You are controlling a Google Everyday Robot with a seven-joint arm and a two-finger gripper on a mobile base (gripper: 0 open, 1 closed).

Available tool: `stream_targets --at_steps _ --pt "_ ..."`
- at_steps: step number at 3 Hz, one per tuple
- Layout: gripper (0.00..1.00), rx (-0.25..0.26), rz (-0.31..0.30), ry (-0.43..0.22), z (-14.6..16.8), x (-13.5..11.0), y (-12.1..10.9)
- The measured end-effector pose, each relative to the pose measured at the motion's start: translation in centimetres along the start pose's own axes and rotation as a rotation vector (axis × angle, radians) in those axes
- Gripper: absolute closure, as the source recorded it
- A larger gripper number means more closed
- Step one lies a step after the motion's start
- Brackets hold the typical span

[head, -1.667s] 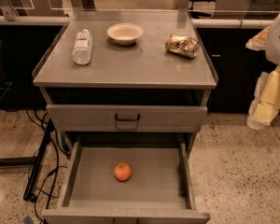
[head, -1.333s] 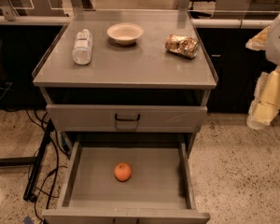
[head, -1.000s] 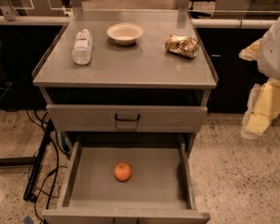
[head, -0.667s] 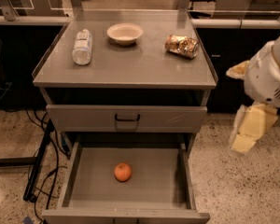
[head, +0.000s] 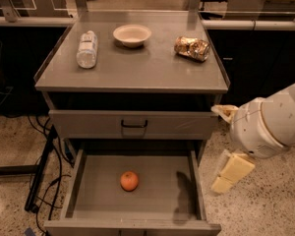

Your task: Pick orange from middle drawer and place on counter

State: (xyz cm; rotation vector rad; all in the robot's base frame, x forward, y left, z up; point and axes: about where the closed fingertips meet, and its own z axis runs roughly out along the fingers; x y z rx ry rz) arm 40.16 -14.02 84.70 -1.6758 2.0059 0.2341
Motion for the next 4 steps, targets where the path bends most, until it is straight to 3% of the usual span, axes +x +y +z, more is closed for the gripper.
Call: stream_targets --at_steps 1,2,3,4 --pt "0.00 -0.004 0.026 -0.109 3.0 -1.4 0.4" --pt "0.00 -0.004 0.026 -0.109 3.0 -1.4 0.4" --pt "0.00 -0.043 0.015 -0.098 7.0 -1.9 0.8" --pt "0.00 -0.042 0.013 -0.104 10.3 -1.9 0.4"
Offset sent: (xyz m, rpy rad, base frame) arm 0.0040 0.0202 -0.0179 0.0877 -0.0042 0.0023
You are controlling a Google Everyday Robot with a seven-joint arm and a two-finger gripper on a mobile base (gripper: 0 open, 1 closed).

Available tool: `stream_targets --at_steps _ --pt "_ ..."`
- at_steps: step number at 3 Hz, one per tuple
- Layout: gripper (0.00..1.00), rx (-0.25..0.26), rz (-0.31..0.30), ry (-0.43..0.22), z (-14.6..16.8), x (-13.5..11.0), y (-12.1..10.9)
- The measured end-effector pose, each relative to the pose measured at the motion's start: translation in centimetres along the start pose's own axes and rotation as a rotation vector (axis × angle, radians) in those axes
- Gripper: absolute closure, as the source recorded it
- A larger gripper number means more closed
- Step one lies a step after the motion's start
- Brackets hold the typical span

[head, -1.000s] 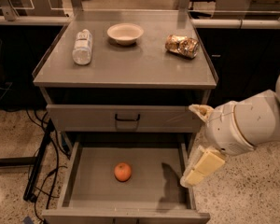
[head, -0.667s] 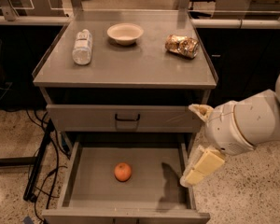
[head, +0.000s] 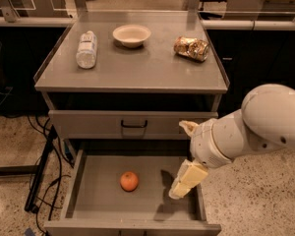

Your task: Pick orange from middle drawer and place on counter

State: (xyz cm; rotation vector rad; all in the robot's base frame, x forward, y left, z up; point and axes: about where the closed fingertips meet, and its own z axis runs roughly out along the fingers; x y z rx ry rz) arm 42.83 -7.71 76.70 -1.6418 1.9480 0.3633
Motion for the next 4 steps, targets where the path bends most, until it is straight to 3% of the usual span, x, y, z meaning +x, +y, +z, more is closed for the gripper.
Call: stream_targets --at_steps 2,4 --pt "0.00 0.034 0.031 -0.047 6.3 2.8 -2.2" --pt "0.00 -0.078 0.159 -0.077 14.5 4.0 -2.7"
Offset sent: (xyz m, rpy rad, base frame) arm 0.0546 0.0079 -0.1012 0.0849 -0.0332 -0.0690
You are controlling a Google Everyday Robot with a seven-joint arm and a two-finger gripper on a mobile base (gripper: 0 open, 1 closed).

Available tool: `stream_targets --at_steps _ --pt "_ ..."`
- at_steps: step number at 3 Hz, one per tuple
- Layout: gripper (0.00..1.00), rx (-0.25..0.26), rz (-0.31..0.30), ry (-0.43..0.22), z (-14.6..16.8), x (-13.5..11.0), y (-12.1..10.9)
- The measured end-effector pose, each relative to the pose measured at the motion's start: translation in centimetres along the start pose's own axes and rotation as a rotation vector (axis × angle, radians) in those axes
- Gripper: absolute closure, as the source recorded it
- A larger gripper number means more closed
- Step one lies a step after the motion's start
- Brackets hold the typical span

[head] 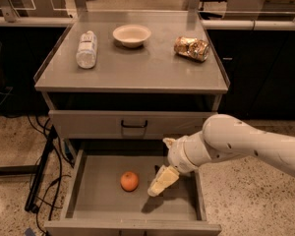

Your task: Pick orange from middle drawer and place on counter

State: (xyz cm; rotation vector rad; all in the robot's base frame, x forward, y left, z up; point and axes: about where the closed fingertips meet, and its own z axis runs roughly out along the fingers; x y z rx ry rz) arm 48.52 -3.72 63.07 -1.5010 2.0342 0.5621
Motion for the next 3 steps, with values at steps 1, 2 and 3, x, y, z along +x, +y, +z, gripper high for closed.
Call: stream_targets --at_steps 1,2,3 --pt "0.00 0.000 0.000 0.001 0.2 0.0 0.0" --pt "0.00 0.001 -0.010 0.012 3.6 0.4 0.1" --pt "0.00 -0.016 -0.007 0.016 8.1 1.2 0.4"
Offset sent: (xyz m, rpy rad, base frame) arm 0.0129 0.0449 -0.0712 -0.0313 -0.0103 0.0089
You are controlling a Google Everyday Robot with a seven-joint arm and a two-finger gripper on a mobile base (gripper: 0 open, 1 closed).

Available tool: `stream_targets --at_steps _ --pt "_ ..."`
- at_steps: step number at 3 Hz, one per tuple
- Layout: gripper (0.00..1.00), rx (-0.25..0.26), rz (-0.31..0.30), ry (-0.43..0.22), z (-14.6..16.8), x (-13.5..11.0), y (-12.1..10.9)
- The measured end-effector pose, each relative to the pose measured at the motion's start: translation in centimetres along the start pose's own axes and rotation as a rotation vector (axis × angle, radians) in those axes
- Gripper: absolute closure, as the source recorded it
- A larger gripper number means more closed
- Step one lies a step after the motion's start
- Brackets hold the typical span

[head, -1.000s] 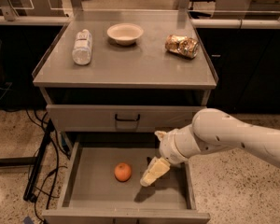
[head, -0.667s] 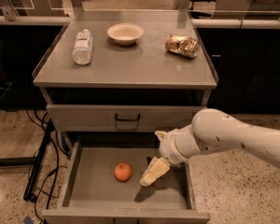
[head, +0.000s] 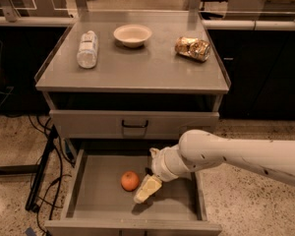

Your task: Pick orange from middle drawer and place on counter

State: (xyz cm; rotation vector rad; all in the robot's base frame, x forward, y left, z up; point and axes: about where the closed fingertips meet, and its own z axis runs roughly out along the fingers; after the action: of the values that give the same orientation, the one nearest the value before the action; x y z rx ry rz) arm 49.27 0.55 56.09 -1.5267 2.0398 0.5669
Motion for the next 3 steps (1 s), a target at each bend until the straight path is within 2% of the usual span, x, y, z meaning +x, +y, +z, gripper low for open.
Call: stream_targets --at_steps 2,3 --pt "0.00 -0.039 0.038 -0.037 8.9 2.4 -0.7" --pt "0.00 -0.040 0.065 -0.052 12.6 4.0 -2.1"
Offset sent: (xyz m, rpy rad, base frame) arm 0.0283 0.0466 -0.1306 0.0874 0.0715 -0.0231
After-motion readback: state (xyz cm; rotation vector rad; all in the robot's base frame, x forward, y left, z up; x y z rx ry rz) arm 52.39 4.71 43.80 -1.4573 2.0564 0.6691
